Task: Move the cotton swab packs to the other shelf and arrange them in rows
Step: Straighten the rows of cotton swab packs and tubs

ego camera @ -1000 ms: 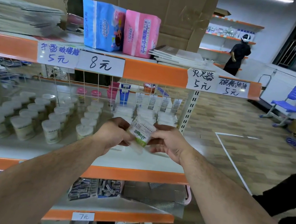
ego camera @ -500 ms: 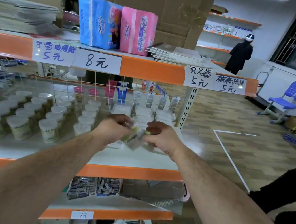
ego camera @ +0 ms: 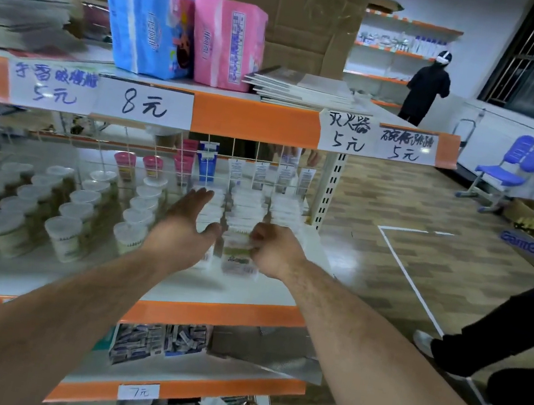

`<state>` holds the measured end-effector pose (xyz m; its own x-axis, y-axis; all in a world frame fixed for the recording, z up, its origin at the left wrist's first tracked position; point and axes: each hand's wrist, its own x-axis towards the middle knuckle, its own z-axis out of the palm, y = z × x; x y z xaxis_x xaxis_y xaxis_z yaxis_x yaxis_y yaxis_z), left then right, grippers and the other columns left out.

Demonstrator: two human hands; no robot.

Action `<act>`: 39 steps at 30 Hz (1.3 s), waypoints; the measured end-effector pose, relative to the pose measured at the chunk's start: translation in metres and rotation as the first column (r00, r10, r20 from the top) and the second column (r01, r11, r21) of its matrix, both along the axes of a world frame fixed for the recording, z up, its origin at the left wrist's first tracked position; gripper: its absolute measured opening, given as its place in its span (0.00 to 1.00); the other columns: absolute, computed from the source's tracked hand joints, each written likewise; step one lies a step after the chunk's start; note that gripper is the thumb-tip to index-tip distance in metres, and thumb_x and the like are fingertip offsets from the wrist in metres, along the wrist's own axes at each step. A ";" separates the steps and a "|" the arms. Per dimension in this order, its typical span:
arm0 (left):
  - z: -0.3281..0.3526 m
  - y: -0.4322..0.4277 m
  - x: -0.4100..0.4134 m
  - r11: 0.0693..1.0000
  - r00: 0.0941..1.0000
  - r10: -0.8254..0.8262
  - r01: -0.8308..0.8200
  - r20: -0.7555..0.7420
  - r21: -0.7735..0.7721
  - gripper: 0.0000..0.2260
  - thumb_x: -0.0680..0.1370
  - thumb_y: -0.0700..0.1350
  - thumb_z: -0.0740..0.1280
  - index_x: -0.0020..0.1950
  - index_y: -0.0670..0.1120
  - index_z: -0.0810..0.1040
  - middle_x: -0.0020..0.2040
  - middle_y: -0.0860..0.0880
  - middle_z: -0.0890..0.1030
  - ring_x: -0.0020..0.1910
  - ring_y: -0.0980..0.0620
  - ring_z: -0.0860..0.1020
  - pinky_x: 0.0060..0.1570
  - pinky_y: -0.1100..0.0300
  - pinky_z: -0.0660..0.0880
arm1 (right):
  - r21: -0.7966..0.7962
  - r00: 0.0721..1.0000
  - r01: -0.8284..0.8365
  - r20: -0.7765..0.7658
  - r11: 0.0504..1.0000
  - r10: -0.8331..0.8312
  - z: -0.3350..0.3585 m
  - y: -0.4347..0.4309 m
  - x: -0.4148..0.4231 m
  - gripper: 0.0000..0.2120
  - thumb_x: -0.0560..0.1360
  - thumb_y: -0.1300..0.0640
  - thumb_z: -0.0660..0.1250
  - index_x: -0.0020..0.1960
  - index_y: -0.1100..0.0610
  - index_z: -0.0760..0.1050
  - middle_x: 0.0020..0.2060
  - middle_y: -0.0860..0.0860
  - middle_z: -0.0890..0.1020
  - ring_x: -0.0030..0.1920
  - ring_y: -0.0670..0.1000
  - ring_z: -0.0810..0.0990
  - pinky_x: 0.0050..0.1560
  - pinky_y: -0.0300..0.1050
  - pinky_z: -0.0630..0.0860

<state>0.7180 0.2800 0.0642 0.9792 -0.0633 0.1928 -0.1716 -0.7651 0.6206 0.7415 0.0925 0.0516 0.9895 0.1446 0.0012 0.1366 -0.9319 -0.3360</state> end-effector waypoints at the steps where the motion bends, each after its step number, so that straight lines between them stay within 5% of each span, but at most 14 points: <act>1: -0.001 0.005 0.001 0.996 1.000 -0.016 0.014 0.014 0.092 0.28 0.82 0.54 0.60 0.80 0.55 0.54 0.80 0.56 0.55 0.78 0.55 0.55 0.74 0.59 0.57 | -0.014 0.999 0.029 -0.017 0.999 -0.030 -0.003 0.000 0.004 0.09 0.73 0.67 0.60 0.47 0.57 0.76 0.44 0.53 0.79 0.41 0.54 0.79 0.31 0.43 0.74; 4: -0.008 0.019 0.005 0.957 0.998 -0.056 0.046 0.024 0.286 0.30 0.83 0.55 0.54 0.81 0.52 0.44 0.81 0.56 0.44 0.78 0.59 0.42 0.77 0.60 0.42 | -0.028 0.996 0.094 -0.005 0.995 -0.095 -0.011 0.003 0.014 0.14 0.70 0.72 0.59 0.48 0.57 0.75 0.44 0.53 0.78 0.41 0.53 0.79 0.32 0.44 0.76; 9: -0.028 0.033 0.005 0.905 0.998 -0.065 0.053 0.015 0.423 0.33 0.80 0.60 0.46 0.81 0.50 0.39 0.80 0.53 0.41 0.78 0.58 0.40 0.77 0.58 0.40 | -0.155 0.995 0.070 0.084 0.985 -0.057 -0.020 0.016 0.026 0.12 0.70 0.72 0.60 0.45 0.57 0.73 0.43 0.53 0.79 0.42 0.52 0.77 0.39 0.46 0.77; 16: -0.036 0.041 0.000 0.905 0.999 -0.046 0.047 -0.012 0.424 0.35 0.77 0.60 0.45 0.81 0.49 0.41 0.81 0.52 0.45 0.79 0.57 0.43 0.77 0.58 0.40 | -0.187 0.974 0.054 0.224 0.981 -0.010 -0.028 0.021 0.042 0.15 0.74 0.70 0.58 0.58 0.60 0.75 0.51 0.56 0.78 0.55 0.56 0.75 0.53 0.51 0.78; 28: -0.045 0.033 -0.001 0.905 0.997 -0.057 0.072 -0.048 0.419 0.32 0.81 0.57 0.50 0.81 0.49 0.43 0.81 0.52 0.47 0.79 0.57 0.44 0.77 0.58 0.42 | -0.098 0.973 0.070 0.224 0.993 -0.046 -0.031 0.018 0.042 0.15 0.74 0.68 0.62 0.60 0.59 0.74 0.55 0.55 0.76 0.57 0.55 0.73 0.55 0.50 0.78; 34: -0.045 0.002 0.010 0.901 0.986 -0.149 0.167 -0.077 0.399 0.30 0.83 0.56 0.50 0.81 0.49 0.41 0.81 0.54 0.44 0.79 0.58 0.42 0.76 0.60 0.39 | 0.194 0.942 0.290 0.118 0.937 -0.315 -0.022 -0.019 0.014 0.15 0.77 0.57 0.60 0.63 0.53 0.73 0.57 0.50 0.77 0.57 0.53 0.77 0.52 0.46 0.77; 39: -0.058 -0.037 0.023 0.868 0.957 -0.276 0.288 -0.089 0.405 0.31 0.82 0.60 0.46 0.81 0.50 0.41 0.81 0.54 0.43 0.79 0.57 0.40 0.73 0.61 0.35 | 0.206 0.864 0.495 -0.012 0.844 -0.504 -0.022 -0.080 -0.009 0.13 0.70 0.63 0.60 0.51 0.54 0.79 0.46 0.50 0.81 0.45 0.53 0.79 0.45 0.41 0.78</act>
<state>0.7409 0.2433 0.0058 0.9122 -0.4049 0.0623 -0.4059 -0.8729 0.2707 0.7325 0.0129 0.0293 0.9262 -0.3766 0.0189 -0.3121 -0.7937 -0.5222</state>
